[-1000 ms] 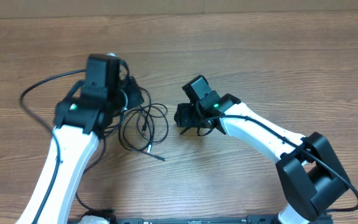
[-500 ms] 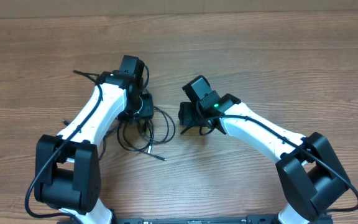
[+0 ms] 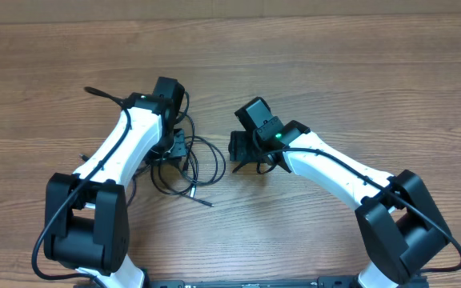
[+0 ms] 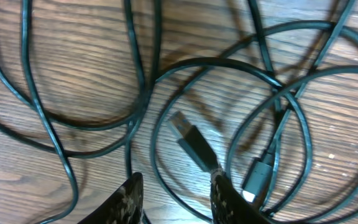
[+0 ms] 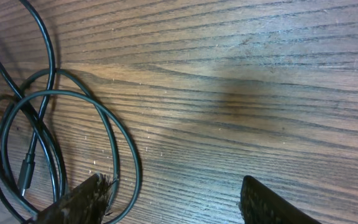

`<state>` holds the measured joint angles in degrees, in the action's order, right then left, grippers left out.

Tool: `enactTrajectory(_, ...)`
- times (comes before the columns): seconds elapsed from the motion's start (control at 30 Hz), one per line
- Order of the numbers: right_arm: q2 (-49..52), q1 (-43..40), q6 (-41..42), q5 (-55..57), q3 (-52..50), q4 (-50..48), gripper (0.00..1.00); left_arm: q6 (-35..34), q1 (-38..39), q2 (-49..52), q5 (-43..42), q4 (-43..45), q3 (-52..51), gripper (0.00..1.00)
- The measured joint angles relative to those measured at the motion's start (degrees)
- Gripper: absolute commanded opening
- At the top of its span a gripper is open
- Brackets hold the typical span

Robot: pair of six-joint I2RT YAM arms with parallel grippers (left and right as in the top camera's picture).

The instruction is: Untangle cables

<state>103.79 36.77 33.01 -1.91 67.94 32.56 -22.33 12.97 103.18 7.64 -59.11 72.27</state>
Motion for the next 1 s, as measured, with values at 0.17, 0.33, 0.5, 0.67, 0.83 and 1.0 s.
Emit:
enactTrajectory(0.17, 0.00, 0.00, 0.02, 0.00, 0.00, 0.00, 0.67, 0.35, -4.15, 0.00, 0.59, 0.98, -0.96, 0.06)
enactTrajectory(0.33, 0.00, 0.00, 0.00, 0.00, 0.00, 0.00, 0.67, 4.33, -5.84, 0.02, -2.40, 4.61, -2.60, 0.06)
enactTrajectory(0.5, 0.00, 0.00, 0.02, 0.00, 0.00, -0.02, 0.67, 5.18, -5.84, 0.04, -5.75, 10.01, -3.76, 0.09)
enactTrajectory(0.67, 0.00, 0.00, 0.02, 0.00, 0.00, 0.00, 0.67, 5.20, -5.84, 0.17, -5.44, 22.03, -8.39, 0.20)
enactTrajectory(0.83, 0.00, 0.00, 0.02, 0.04, 0.00, -0.11, 0.67, 5.60, -5.07, 0.20, -5.73, 25.14, -8.41, 0.22)
enactTrajectory(1.0, 0.00, 0.00, 0.02, 0.02, 0.00, -0.24, 0.67, 12.28, -4.90, 0.20, -5.75, 26.53, -10.51, 0.33)
